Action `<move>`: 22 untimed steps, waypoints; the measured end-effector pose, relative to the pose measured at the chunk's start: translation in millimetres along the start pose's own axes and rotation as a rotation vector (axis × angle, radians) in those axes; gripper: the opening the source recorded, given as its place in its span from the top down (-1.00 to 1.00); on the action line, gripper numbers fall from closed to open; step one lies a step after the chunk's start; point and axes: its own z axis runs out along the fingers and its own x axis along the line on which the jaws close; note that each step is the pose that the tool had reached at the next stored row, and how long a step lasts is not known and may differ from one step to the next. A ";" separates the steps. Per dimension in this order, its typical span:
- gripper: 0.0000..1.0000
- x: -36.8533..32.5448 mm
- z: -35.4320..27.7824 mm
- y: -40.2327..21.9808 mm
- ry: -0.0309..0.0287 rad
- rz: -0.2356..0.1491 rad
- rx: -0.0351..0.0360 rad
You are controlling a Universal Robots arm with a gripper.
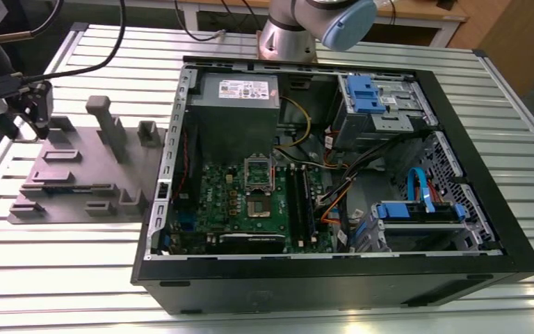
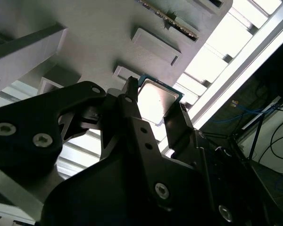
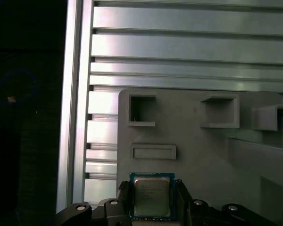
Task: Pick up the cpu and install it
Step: 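Pick up the cpu and move it towards the insertion slot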
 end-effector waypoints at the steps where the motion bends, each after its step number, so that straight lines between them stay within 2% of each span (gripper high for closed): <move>1: 0.06 0.0 -0.6 0.0 0.0000 0.000 0.0000; 14: 0.06 0.2 -11.4 0.5 0.0001 0.000 0.0001; 22: 0.06 0.2 -14.2 0.6 0.0000 0.000 0.0001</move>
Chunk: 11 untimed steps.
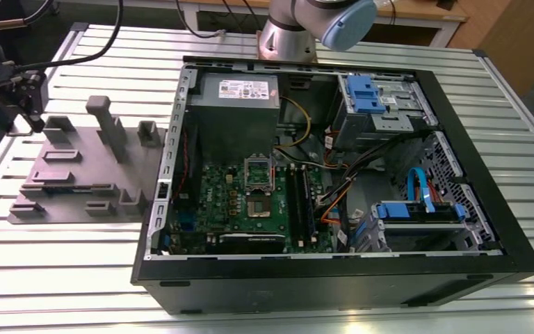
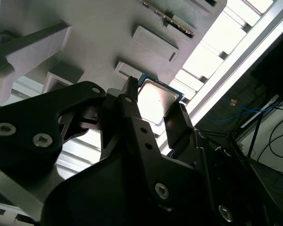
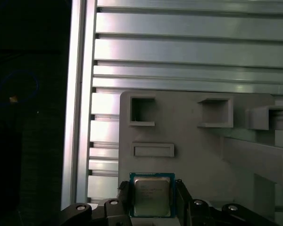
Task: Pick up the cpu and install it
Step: 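Pick up the cpu and move it towards the insertion slot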
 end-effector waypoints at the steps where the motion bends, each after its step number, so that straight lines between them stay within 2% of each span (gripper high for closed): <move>1: 0.06 0.0 0.0 0.0 0.0000 0.000 0.0002; 11: 0.06 0.1 -4.5 0.2 0.0000 0.000 0.0001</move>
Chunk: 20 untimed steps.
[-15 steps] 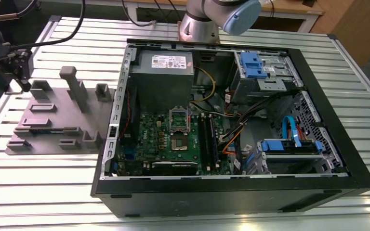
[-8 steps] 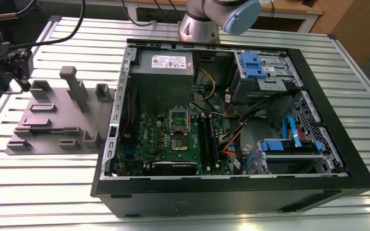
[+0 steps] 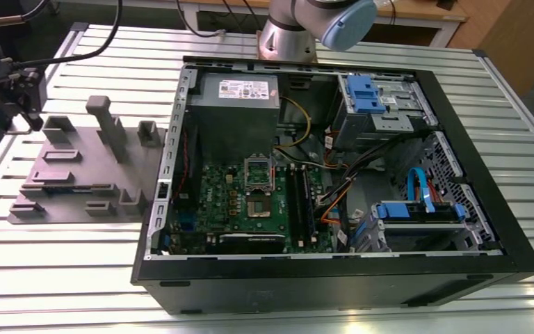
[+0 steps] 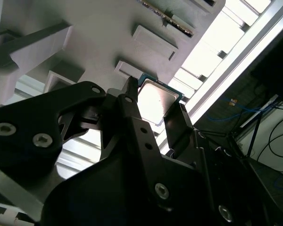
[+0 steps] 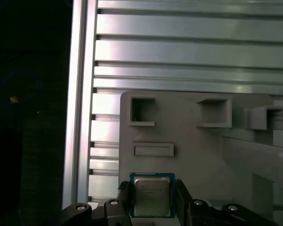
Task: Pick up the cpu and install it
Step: 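Pick up the cpu and move it towards the insertion slot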
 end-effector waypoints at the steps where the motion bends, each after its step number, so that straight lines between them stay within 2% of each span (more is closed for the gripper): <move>1: 0.06 0.0 -0.8 0.0 0.0000 0.000 0.0000; 20: 0.06 0.3 -24.2 0.9 0.0000 0.000 0.0000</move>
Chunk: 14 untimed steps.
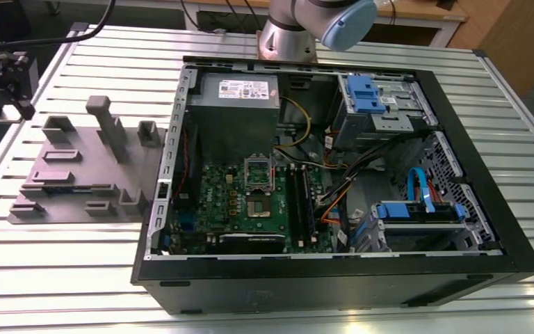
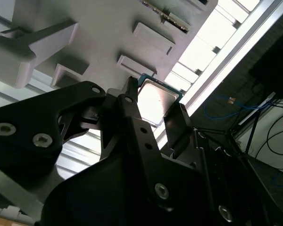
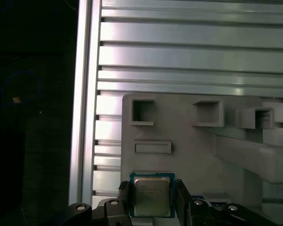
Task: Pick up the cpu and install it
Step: 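Pick up the cpu and move it towards the insertion slot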
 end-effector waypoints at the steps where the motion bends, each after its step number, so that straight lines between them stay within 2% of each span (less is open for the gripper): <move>1: 0.06 0.0 -1.3 0.1 -0.0001 0.000 0.0000; 14: 0.06 0.2 -13.9 0.7 0.0001 0.000 0.0000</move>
